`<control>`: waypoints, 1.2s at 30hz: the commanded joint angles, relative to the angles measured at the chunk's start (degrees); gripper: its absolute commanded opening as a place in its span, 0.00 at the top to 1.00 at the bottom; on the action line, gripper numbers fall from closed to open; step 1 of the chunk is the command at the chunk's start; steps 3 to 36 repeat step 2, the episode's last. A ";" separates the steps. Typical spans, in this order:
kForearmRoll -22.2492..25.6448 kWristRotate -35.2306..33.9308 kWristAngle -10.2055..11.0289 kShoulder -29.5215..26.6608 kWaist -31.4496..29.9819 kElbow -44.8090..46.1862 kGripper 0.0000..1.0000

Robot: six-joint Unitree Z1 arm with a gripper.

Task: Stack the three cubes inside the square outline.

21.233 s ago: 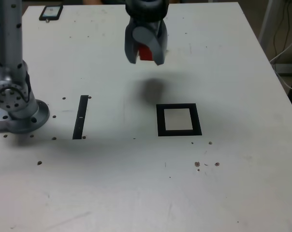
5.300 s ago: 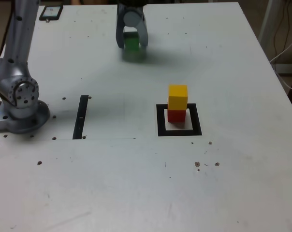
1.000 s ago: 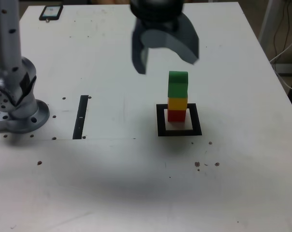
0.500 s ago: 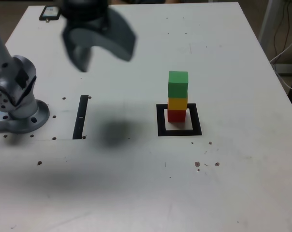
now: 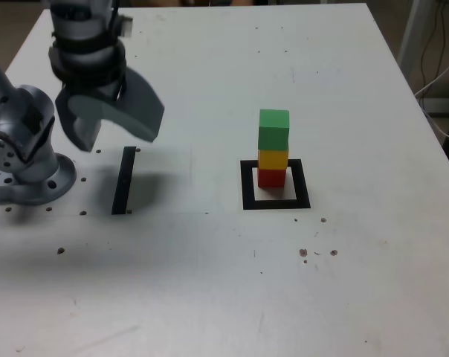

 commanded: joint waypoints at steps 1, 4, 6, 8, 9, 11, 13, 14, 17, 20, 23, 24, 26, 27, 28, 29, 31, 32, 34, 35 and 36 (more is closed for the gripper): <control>-1.37 0.09 -1.08 0.22 0.05 2.04 0.01; -1.84 0.09 -1.48 0.19 0.05 2.91 0.01; -1.84 0.09 -1.48 0.19 0.05 2.91 0.01; -1.84 0.09 -1.48 0.19 0.05 2.91 0.01; -1.84 0.09 -1.48 0.19 0.05 2.91 0.01; -1.84 0.09 -1.48 0.19 0.05 2.91 0.01; -1.84 0.09 -1.48 0.19 0.05 2.91 0.01; -1.84 0.09 -1.48 0.19 0.05 2.91 0.01; -1.84 0.09 -1.48 0.19 0.05 2.91 0.01; -1.84 0.09 -1.48 0.19 0.05 2.91 0.01; -1.84 0.09 -1.48 0.19 0.05 2.91 0.01; -1.84 0.09 -1.48 0.19 0.05 2.91 0.01; -1.84 0.09 -1.48 0.19 0.05 2.91 0.01; -1.84 0.09 -1.48 0.19 0.05 2.91 0.01; -1.84 0.09 -1.48 0.19 0.05 2.91 0.01; -1.84 0.09 -1.48 0.19 0.05 2.91 0.01; -1.84 0.09 -1.48 0.19 0.05 2.91 0.01; -1.84 0.09 -1.48 0.19 0.05 2.91 0.01; -1.84 0.09 -1.48 0.19 0.05 2.91 0.01; -1.84 0.09 -1.48 0.19 0.05 2.91 0.01; -1.84 0.09 -1.48 0.19 0.05 2.91 0.01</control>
